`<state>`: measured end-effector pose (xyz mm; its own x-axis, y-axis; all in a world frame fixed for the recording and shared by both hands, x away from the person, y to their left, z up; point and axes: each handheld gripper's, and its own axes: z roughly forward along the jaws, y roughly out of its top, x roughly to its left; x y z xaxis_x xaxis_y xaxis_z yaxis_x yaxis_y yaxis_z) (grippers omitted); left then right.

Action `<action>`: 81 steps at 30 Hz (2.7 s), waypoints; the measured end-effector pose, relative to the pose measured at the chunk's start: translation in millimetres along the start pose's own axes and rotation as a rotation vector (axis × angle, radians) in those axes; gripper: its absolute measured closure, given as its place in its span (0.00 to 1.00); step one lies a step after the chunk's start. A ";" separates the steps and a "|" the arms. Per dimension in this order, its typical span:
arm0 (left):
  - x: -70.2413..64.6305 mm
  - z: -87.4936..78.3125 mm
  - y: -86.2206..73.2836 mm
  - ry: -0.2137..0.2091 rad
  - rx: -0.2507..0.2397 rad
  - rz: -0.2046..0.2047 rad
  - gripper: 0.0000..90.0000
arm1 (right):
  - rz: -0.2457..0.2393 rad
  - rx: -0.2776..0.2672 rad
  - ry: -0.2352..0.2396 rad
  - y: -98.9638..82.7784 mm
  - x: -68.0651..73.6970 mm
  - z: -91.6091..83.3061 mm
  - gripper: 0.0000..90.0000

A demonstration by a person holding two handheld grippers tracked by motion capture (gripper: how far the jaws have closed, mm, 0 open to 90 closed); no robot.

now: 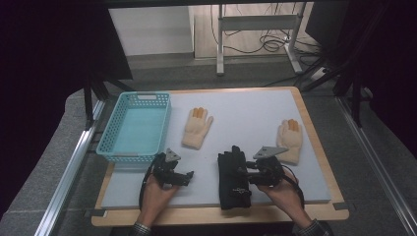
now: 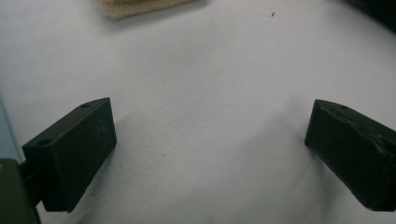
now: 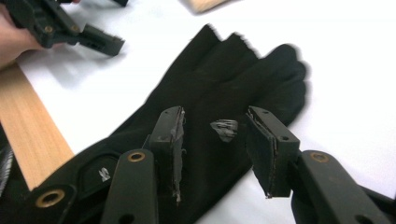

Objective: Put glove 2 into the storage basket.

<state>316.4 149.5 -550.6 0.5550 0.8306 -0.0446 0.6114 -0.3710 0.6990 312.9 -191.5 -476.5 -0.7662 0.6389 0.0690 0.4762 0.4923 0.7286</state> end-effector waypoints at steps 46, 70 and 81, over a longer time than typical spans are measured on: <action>14.5 -19.1 -19.8 0.018 0.012 -0.018 0.03 | -0.090 0.026 0.118 -13.9 38.2 71.9 0.95; 14.6 -18.8 -20.7 0.015 0.005 -0.027 0.02 | -0.003 -0.004 -0.215 -44.3 -47.9 29.3 0.22; 14.8 -19.1 -20.5 0.013 0.005 -0.027 0.02 | 0.030 0.000 -0.201 -44.8 -51.0 29.8 0.20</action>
<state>301.3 177.3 -552.0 0.5313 0.8455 -0.0540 0.6289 -0.3509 0.6938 343.5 -228.6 -533.0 -0.6500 0.7585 -0.0466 0.4976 0.4712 0.7283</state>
